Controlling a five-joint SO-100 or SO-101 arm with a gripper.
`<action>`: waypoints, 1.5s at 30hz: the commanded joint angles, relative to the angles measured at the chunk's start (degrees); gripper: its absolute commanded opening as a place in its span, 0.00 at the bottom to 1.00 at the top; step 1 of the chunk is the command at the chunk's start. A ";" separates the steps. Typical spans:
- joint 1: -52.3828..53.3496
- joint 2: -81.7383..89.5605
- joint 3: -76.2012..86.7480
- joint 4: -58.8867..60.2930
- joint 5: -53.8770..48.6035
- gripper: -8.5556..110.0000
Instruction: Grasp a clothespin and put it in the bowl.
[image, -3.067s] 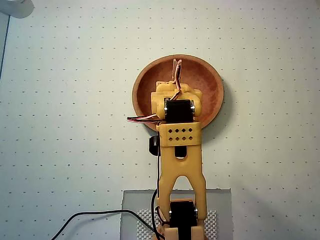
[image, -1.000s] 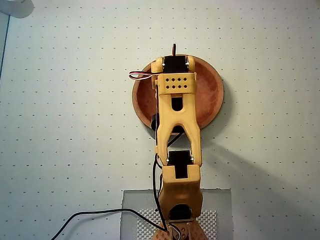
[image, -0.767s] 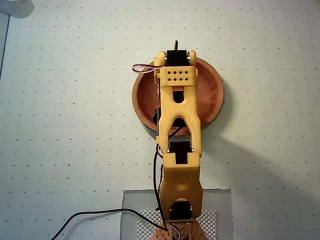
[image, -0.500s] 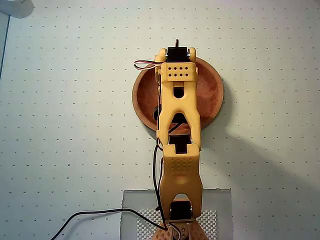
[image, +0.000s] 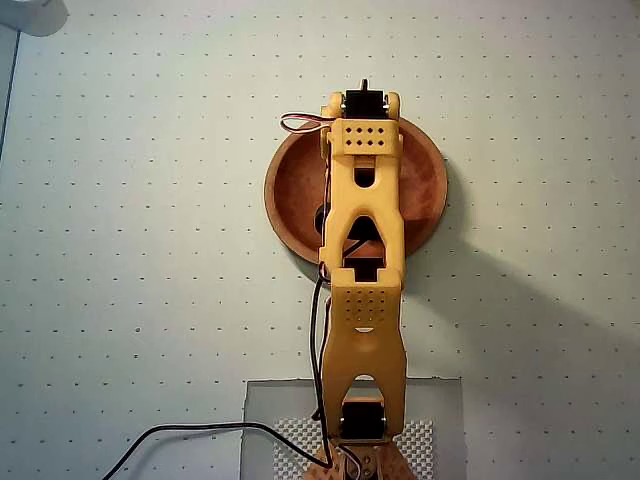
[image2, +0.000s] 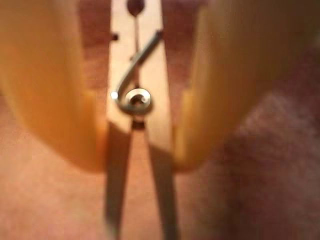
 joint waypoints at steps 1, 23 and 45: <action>0.53 1.14 -3.60 0.70 -0.53 0.05; 0.35 4.04 -2.99 0.70 -0.53 0.20; 0.44 51.50 22.32 1.58 -0.44 0.20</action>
